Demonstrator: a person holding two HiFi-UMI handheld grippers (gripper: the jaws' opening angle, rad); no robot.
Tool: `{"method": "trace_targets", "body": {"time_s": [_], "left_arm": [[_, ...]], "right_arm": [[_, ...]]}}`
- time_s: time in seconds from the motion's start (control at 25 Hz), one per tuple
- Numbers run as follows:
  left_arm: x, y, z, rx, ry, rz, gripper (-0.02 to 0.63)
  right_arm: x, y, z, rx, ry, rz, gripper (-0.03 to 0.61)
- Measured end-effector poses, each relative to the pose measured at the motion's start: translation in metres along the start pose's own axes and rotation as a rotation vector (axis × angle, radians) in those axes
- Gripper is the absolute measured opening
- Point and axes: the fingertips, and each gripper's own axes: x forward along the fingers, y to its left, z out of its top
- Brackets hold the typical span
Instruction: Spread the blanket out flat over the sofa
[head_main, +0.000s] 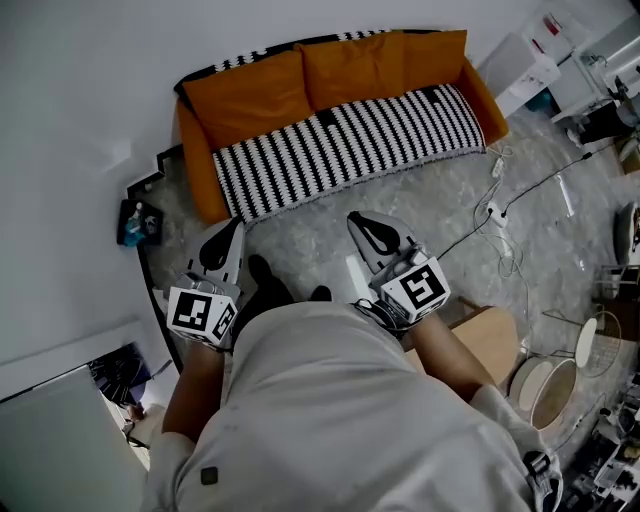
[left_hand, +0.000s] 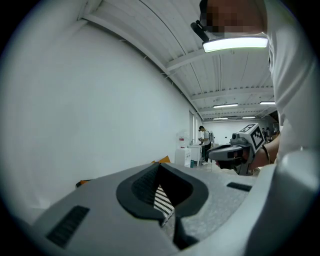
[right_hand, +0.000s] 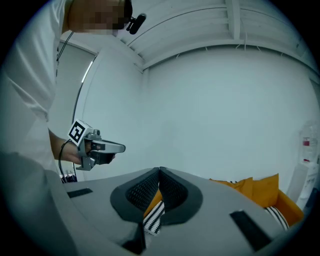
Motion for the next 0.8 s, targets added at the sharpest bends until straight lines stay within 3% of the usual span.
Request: {"method": "trace_targets", "body": {"time_s": [0.52, 0.8], "left_arm": [[-0.015, -0.029, 0.011, 0.015, -0.035, 0.076, 0.009], [-0.018, -0.038, 0.013, 0.006, -0.027, 0.068, 0.009]], "right_arm": [[-0.015, 0.008, 0.005, 0.005, -0.04, 0.021, 0.028], [-0.013, 0.007, 0.016, -0.014, -0.056, 0.037, 0.028]]}}
